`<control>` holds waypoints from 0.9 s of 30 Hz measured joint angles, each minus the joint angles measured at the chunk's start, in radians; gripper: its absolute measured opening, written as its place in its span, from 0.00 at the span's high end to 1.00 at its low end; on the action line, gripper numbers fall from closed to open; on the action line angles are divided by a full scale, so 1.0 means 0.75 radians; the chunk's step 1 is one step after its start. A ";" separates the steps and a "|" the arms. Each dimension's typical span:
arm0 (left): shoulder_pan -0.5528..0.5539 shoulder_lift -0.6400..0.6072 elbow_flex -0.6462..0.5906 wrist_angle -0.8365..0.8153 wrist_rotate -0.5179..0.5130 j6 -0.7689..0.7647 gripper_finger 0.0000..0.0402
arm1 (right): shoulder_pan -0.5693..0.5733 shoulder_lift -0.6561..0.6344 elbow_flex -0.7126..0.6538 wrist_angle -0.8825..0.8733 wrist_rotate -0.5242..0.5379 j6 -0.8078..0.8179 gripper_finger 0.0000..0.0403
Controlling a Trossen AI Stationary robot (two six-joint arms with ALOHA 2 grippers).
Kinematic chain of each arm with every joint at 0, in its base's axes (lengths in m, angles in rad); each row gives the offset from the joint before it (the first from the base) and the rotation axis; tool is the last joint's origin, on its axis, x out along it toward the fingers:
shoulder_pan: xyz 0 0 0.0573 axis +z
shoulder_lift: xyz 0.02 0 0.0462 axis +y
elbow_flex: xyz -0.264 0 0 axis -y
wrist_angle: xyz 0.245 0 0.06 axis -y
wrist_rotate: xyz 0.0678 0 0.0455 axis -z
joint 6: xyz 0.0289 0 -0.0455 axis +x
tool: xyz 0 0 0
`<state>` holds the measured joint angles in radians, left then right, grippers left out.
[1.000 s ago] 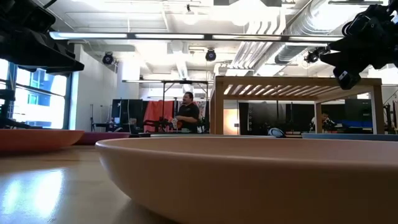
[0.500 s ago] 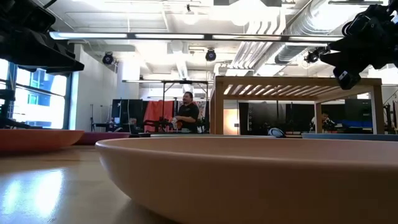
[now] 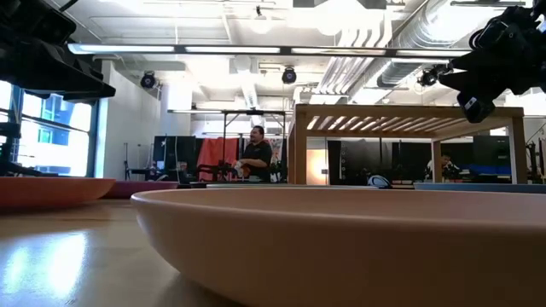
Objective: Place and stack plates onto a shelf
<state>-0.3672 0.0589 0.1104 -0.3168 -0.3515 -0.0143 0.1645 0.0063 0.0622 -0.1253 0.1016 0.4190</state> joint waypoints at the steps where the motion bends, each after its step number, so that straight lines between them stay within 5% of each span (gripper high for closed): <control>1: 0.000 0.000 0.000 0.000 0.000 0.000 0.75 | 0.000 0.000 0.000 0.000 0.000 0.000 0.73; 27: 0.000 0.000 0.000 0.000 0.000 0.000 0.75 | 0.000 0.000 0.000 0.000 0.000 0.000 0.73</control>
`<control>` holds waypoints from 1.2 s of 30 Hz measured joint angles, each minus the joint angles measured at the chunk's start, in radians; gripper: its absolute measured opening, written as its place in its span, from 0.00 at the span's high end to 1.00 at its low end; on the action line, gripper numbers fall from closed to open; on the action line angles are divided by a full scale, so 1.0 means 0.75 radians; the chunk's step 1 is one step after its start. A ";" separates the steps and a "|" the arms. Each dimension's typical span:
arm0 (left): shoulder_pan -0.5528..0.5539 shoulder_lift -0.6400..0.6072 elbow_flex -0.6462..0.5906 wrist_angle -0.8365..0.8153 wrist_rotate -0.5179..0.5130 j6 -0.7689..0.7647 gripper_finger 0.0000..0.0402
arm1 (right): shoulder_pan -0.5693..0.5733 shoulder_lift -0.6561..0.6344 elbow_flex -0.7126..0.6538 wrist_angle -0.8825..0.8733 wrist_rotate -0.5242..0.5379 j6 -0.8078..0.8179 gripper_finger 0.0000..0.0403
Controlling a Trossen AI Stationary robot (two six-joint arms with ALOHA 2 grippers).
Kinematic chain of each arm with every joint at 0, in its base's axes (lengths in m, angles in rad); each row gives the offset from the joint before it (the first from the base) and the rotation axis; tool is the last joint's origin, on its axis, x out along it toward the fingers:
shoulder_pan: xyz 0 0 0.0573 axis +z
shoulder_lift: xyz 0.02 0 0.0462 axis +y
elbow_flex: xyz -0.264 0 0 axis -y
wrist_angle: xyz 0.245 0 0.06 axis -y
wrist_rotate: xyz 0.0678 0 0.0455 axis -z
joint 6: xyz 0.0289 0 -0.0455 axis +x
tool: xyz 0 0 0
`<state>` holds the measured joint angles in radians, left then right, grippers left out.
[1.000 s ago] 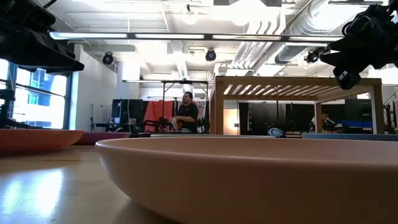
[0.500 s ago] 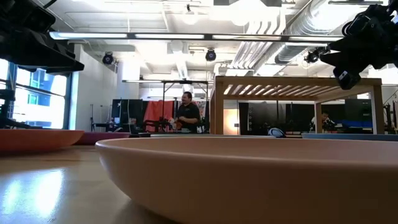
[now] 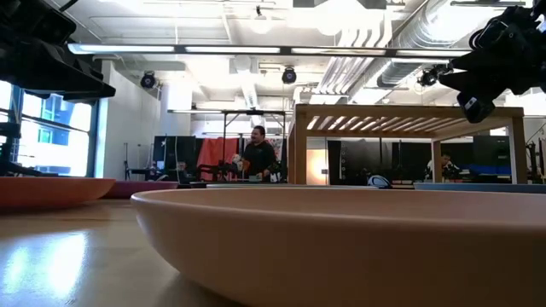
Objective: Place and stack plates onto a shelf
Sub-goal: Put the blue plate on the shelf
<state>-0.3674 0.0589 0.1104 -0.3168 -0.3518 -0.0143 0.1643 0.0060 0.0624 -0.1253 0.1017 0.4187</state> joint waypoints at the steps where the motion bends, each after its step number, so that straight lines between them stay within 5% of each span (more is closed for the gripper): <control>1: 0.000 0.000 0.000 0.000 0.000 0.000 0.75 | 0.000 0.000 0.000 0.000 0.000 0.000 0.73; 27: 0.000 0.000 -0.001 0.000 0.000 0.000 0.75 | 0.000 0.000 -0.001 0.029 0.075 0.134 0.73; 36: 0.000 0.000 0.000 0.000 0.000 0.000 0.75 | 0.000 0.000 0.013 0.266 0.058 0.132 0.73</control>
<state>-0.3674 0.0589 0.1104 -0.3167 -0.3517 -0.0143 0.1644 0.0061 0.0719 0.0742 0.1455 0.5179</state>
